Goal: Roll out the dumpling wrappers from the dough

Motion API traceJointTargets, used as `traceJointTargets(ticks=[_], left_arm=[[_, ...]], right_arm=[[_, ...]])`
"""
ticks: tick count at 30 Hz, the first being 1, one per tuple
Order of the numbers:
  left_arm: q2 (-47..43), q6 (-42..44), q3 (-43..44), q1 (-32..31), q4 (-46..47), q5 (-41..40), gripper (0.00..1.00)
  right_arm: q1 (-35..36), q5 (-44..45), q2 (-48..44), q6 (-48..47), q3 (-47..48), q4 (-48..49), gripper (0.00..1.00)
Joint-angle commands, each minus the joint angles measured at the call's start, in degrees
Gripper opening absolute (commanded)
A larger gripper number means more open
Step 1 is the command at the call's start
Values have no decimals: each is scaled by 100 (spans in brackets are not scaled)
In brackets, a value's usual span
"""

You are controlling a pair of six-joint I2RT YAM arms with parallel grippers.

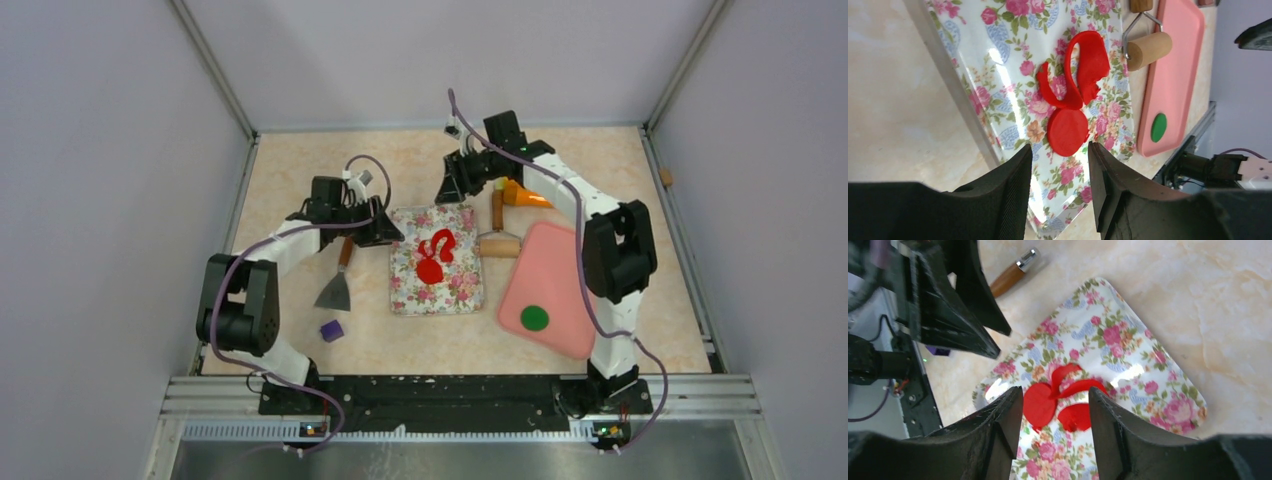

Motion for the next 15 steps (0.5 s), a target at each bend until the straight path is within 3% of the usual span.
traceJointTargets(ticks=[1, 6, 11, 15], left_arm=[[-600, 682, 333, 7, -921, -626, 49], [-1187, 1885, 739, 7, -2315, -2099, 50], [-1429, 2698, 940, 91, -3072, -3739, 63], [-1131, 3188, 918, 147, -2917, -3898, 66]], right_arm=[[59, 649, -896, -717, -441, -223, 50], [59, 1207, -2078, -958, -1192, -214, 45], [59, 1486, -2999, -1081, -1642, -462, 46], [45, 1779, -3434, -923, -1989, -523, 46]])
